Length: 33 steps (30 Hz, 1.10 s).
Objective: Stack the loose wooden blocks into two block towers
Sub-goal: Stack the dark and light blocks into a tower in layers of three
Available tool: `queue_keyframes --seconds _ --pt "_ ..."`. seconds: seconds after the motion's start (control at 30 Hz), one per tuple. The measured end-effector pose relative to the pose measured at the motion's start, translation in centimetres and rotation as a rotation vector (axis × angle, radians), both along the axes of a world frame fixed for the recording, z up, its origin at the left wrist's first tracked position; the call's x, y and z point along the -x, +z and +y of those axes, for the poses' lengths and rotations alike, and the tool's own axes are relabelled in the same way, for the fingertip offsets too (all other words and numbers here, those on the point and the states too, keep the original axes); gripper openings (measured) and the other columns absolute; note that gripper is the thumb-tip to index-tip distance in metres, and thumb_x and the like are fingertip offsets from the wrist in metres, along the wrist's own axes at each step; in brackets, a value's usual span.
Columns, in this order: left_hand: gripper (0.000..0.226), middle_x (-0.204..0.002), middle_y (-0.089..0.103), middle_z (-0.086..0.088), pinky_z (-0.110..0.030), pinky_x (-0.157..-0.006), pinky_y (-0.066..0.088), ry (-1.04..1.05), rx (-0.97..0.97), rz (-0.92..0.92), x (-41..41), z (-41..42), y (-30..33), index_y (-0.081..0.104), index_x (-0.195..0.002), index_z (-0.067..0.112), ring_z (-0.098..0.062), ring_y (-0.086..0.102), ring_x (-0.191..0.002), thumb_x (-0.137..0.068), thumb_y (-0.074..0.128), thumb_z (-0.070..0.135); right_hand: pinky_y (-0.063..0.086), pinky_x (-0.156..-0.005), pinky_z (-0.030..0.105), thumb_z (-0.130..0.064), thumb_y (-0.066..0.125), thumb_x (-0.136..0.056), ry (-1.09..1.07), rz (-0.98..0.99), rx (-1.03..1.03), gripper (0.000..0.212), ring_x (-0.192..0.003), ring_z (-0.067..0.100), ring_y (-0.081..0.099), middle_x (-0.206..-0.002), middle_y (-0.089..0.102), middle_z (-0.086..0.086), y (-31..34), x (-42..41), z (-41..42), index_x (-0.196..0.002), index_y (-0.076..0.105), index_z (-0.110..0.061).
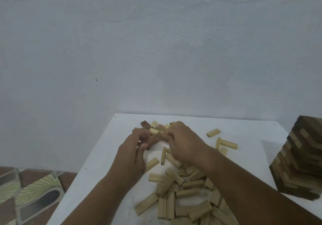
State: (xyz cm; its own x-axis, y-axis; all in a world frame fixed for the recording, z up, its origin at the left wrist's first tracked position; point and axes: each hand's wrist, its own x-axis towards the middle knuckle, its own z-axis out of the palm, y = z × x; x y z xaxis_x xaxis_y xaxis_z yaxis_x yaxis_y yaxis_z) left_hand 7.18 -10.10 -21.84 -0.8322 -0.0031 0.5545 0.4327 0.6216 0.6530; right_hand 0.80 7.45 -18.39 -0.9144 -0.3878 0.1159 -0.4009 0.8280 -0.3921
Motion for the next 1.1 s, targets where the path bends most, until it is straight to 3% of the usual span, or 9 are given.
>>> queue_keyframes --seconds 0.1,0.23,0.37,0.5,0.7,0.87,0.93,1.0,1.1 --pt "0.029 -0.105 0.057 0.026 -0.01 -0.084 0.045 -0.012 0.028 0.032 -0.4 0.6 0.4 0.049 -0.114 0.032 0.005 0.058 -0.101 -0.093 0.047 0.012 0.04 -0.061 0.021 -0.018 0.054 -0.082 -0.052 0.049 0.21 0.012 -0.074 0.007 0.051 -0.09 0.051 -0.01 1.1 -2.3 2.4 -0.09 0.051 -0.027" --pt "0.047 -0.1 0.058 0.022 -0.019 -0.079 0.051 -0.152 0.059 0.041 -1.5 2.9 2.1 0.045 -0.113 0.053 -0.006 0.063 -0.088 -0.09 0.061 0.016 0.04 -0.053 0.016 -0.016 0.058 -0.082 -0.106 0.022 0.387 0.033 -0.063 0.004 0.057 -0.081 0.061 -0.01 1.6 -7.0 7.5 -0.103 0.045 -0.038" --pt "0.042 -0.092 0.056 0.015 -0.039 -0.073 0.055 -0.291 0.088 -0.041 -2.7 6.7 3.2 0.049 -0.117 0.041 -0.014 0.063 -0.078 -0.087 0.068 0.019 0.045 -0.048 0.016 -0.033 0.055 -0.095 -0.133 0.079 0.406 0.027 -0.062 0.008 0.062 -0.078 0.063 -0.011 0.8 -11.9 12.5 -0.115 0.041 -0.044" --pt "0.038 -0.082 0.059 0.01 -0.033 -0.072 0.055 -0.448 0.087 -0.202 -5.2 11.4 4.6 0.048 -0.111 0.043 -0.012 0.062 -0.076 -0.089 0.068 0.02 0.053 -0.062 0.011 -0.03 0.062 -0.09 -0.226 -0.026 0.238 0.039 -0.082 -0.007 0.061 -0.089 0.062 -0.029 -1.1 -16.0 17.5 -0.105 0.043 -0.061" --pt "0.008 -0.071 0.064 0.014 -0.01 -0.057 0.041 -0.473 0.158 -0.283 -7.9 17.6 4.0 0.056 -0.098 0.037 -0.004 0.058 -0.063 -0.091 0.061 0.039 0.049 -0.071 0.02 -0.021 0.061 -0.089 -0.315 0.029 0.243 0.022 -0.081 0.005 0.06 -0.089 0.065 -0.014 -1.6 -21.8 19.7 -0.108 0.065 -0.031" --pt "0.017 -0.083 0.05 0.019 -0.024 -0.071 0.032 -0.28 0.493 -0.216 -8.4 19.1 1.6 0.052 -0.1 0.038 -0.005 0.044 -0.082 -0.092 0.05 0.053 0.026 -0.091 -0.003 -0.033 0.053 -0.096 -0.418 0.087 0.071 0.03 -0.099 -0.001 0.044 -0.121 0.055 -0.012 -2.4 -21.2 21.3 -0.125 0.058 -0.029" --pt "0.025 -0.086 0.051 0.02 -0.029 -0.078 0.03 -0.255 0.57 -0.201 -8.3 19.0 1.1 0.054 -0.099 0.039 -0.008 0.042 -0.086 -0.091 0.043 0.059 0.032 -0.092 0.0 -0.03 0.049 -0.098 -0.425 0.104 0.011 0.025 -0.099 0.002 0.049 -0.115 0.051 -0.016 -2.8 -21.2 21.1 -0.122 0.056 -0.03" --pt "0.031 -0.082 0.054 0.023 -0.032 -0.083 0.031 -0.254 0.582 -0.164 -8.2 18.8 1.0 0.061 -0.091 0.038 -0.006 0.043 -0.086 -0.089 0.042 0.063 0.036 -0.082 -0.004 -0.032 0.058 -0.087 -0.417 0.163 0.126 0.026 -0.088 -0.004 0.05 -0.108 0.058 -0.016 -3.6 -21.6 20.9 -0.111 0.065 -0.026" --pt "0.033 -0.074 0.058 0.023 -0.033 -0.087 0.029 -0.233 0.554 -0.191 -8.4 18.8 0.9 0.063 -0.088 0.039 -0.003 0.048 -0.085 -0.089 0.045 0.066 0.021 -0.086 -0.01 -0.044 0.05 -0.089 -0.396 0.095 0.232 0.035 -0.103 -0.016 0.043 -0.116 0.051 -0.022 -5.0 -21.9 21.0 -0.117 0.064 -0.029"
